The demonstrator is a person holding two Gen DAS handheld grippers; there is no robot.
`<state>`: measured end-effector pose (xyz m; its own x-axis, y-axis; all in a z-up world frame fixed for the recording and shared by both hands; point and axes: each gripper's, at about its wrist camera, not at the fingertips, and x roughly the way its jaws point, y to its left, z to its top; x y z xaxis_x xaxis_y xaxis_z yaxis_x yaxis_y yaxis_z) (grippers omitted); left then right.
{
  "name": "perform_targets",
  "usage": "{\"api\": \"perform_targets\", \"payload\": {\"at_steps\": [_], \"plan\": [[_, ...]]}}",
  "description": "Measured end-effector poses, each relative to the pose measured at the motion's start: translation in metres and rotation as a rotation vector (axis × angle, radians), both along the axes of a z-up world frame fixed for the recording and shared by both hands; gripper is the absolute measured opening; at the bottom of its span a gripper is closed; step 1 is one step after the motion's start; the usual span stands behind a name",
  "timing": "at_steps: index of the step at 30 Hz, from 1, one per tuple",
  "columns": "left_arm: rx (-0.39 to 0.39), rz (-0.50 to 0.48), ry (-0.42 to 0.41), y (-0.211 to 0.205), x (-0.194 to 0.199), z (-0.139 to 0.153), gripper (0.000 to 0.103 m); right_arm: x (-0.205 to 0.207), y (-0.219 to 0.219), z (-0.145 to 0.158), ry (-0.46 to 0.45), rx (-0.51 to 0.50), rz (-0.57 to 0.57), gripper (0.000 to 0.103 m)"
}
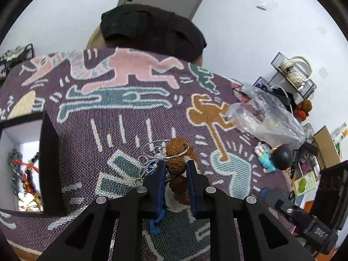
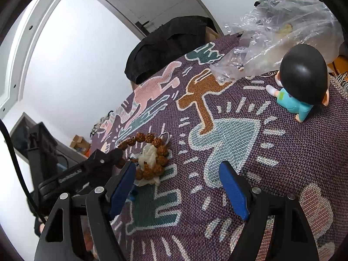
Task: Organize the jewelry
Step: 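Grasp the rudraksha bracelet with the left tool while the right tool grasps the white cloth, then lift the rudraksha bracelet over the box with the left tool while the right tool lifts the cloth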
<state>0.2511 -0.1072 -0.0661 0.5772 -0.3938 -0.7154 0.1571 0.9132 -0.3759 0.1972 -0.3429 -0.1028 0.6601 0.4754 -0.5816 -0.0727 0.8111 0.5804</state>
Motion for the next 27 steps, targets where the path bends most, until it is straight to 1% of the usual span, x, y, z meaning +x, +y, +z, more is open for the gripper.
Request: {"api": "perform_targets", "payload": {"at_steps": [11,16,21,27], "plan": [[0.009,-0.041,-0.080,0.004,-0.021,0.038,0.020,0.003,0.010,-0.001,0.007,0.011,0.023,0.080],[-0.007,-0.052,-0.109,0.011,-0.030,0.053,0.020,0.005,0.019,-0.002,0.015,0.017,0.042,0.078],[0.024,-0.025,-0.139,0.022,-0.035,0.063,0.020,0.010,0.030,-0.004,0.025,0.012,0.066,0.078],[0.029,0.000,-0.145,0.039,-0.038,0.065,0.020,0.025,0.059,-0.011,0.053,-0.047,0.110,0.078]]}}
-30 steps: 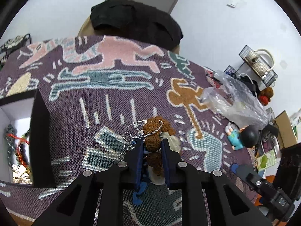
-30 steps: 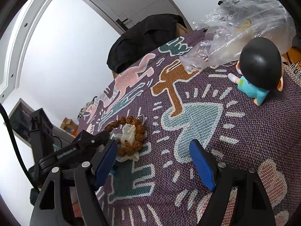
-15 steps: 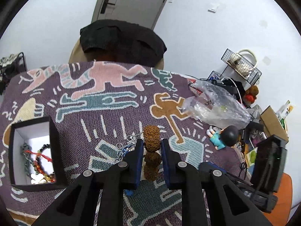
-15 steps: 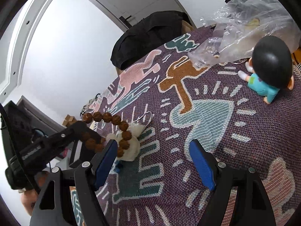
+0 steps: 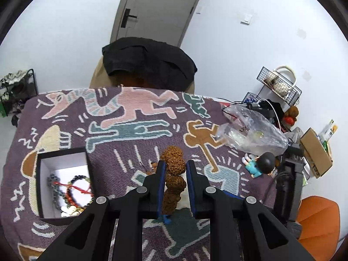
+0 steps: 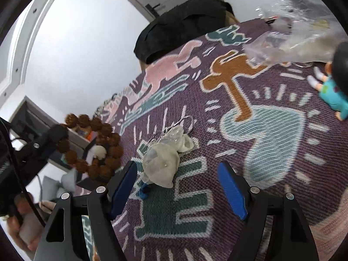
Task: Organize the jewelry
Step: 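Lift the rudraksha bracelet over the box with the left tool while the right tool lifts the cloth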
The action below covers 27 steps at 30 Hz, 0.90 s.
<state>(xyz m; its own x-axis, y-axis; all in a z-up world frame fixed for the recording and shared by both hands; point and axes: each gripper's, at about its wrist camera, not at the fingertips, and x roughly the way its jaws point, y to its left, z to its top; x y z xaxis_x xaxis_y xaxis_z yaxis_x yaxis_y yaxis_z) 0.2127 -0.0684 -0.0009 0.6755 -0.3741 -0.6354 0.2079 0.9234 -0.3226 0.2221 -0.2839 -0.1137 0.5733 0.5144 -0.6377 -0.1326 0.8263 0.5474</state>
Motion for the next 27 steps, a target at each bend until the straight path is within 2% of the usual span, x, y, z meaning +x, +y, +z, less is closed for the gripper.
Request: {"api": "perform_targets", "payload": {"at_steps": [10,12,13,15,17,27], "plan": [[-0.017,0.046,-0.003,0.029,-0.003,0.001,0.020,0.024,0.046,-0.011,0.034,-0.074,0.074,0.075],[-0.020,0.049,-0.004,0.033,-0.005,0.002,0.020,0.029,0.050,-0.016,0.056,-0.084,0.083,0.046],[-0.020,0.051,-0.006,0.034,-0.006,0.003,0.020,0.032,0.051,-0.020,0.082,-0.083,0.086,0.014],[-0.018,0.056,-0.013,0.039,-0.008,0.005,0.020,0.032,0.050,-0.020,0.076,-0.067,0.077,0.014],[-0.018,0.061,-0.021,0.043,-0.010,0.008,0.020,0.025,0.046,-0.011,0.026,-0.070,0.070,0.014],[-0.030,0.103,-0.064,0.069,-0.019,0.027,0.020,0.005,0.038,0.034,-0.096,-0.053,0.053,0.012]]}}
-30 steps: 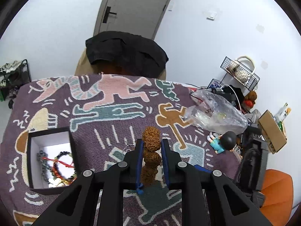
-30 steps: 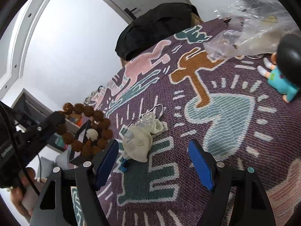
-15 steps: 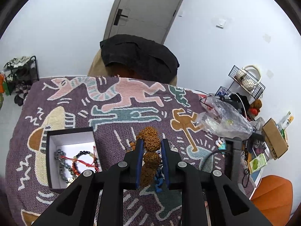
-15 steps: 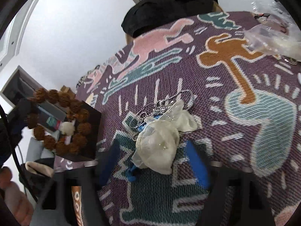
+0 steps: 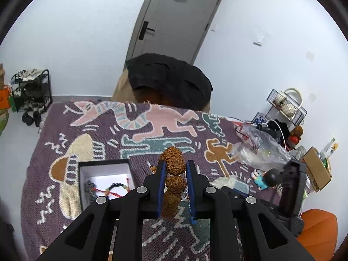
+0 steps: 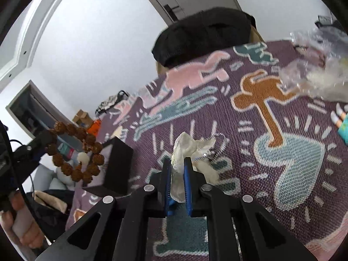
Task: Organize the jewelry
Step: 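Lift the rudraksha bracelet over the box with the left tool while the right tool lifts the cloth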
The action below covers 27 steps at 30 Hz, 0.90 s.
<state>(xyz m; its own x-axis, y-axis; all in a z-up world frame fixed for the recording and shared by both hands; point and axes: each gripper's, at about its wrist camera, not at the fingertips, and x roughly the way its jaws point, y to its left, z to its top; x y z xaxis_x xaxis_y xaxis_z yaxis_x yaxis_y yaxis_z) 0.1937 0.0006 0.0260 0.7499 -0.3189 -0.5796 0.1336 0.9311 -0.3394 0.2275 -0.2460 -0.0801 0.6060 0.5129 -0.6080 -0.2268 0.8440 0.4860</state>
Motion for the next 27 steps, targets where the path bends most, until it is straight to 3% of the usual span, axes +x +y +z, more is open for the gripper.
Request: {"api": "perform_targets", "payload": {"at_steps": [9,16,20,23,24,25,27], "plan": [[0.004,0.069,-0.012,0.032,-0.004,0.004,0.020,-0.013,0.019,0.035,-0.081,0.022,0.043,0.012],[0.001,0.120,0.027,0.055,0.002,-0.016,0.020,-0.020,0.038,0.053,-0.123,0.040,0.101,0.012],[-0.031,0.127,0.089,0.066,0.013,-0.034,0.020,-0.024,0.049,0.065,-0.141,0.047,0.132,0.012],[-0.057,0.145,0.136,0.075,0.016,-0.044,0.032,-0.024,0.059,0.071,-0.148,0.045,0.152,0.012],[-0.069,0.154,0.143,0.080,0.016,-0.046,0.043,-0.024,0.061,0.072,-0.150,0.044,0.157,0.012],[-0.075,0.161,0.136,0.082,0.013,-0.046,0.054,-0.024,0.067,0.074,-0.153,0.040,0.164,0.012],[-0.077,0.183,0.107,0.089,0.006,-0.044,0.061,-0.023,0.074,0.075,-0.153,0.036,0.175,0.012]]}}
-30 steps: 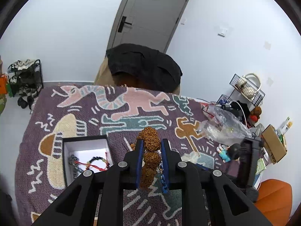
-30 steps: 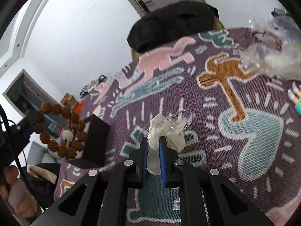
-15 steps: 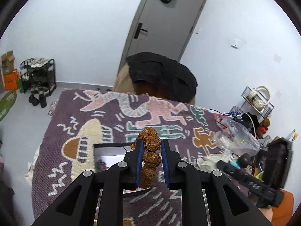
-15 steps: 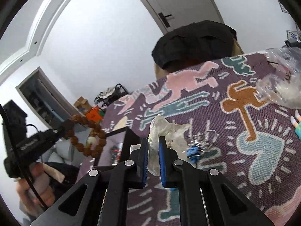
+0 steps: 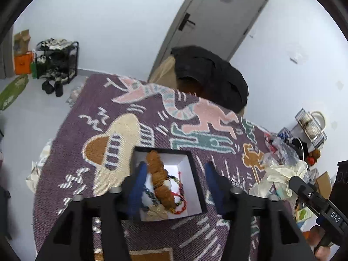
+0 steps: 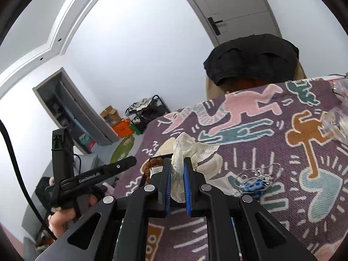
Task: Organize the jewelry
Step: 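Lift the rudraksha bracelet over the box with the left tool while the right tool lifts the cloth, then drop the bracelet into the black box with the left tool while the right tool drops the cloth in, then move both tools toward the blue beaded keychain and silver chains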
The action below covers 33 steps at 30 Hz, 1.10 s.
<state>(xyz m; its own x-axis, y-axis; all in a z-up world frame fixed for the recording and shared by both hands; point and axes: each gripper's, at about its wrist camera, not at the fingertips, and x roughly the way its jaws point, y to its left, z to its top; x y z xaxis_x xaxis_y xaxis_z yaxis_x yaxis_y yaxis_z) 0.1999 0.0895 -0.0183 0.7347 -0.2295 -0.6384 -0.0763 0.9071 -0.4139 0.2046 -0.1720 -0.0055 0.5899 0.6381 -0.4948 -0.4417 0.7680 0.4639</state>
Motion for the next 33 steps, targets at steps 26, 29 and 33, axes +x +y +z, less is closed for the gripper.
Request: {"api": "perform_targets", "payload": {"at_steps": [26,29,33], "plan": [[0.059,0.042,-0.074,0.017,-0.035,0.010,0.088,0.016,0.073,-0.024,0.057,-0.068,0.057,0.080],[0.052,0.029,-0.074,0.011,-0.034,0.010,0.088,0.016,0.049,-0.030,0.094,-0.038,0.015,0.080],[0.057,0.009,-0.072,-0.001,-0.032,0.010,0.088,0.014,0.020,-0.037,0.119,-0.003,-0.035,0.080]]}}
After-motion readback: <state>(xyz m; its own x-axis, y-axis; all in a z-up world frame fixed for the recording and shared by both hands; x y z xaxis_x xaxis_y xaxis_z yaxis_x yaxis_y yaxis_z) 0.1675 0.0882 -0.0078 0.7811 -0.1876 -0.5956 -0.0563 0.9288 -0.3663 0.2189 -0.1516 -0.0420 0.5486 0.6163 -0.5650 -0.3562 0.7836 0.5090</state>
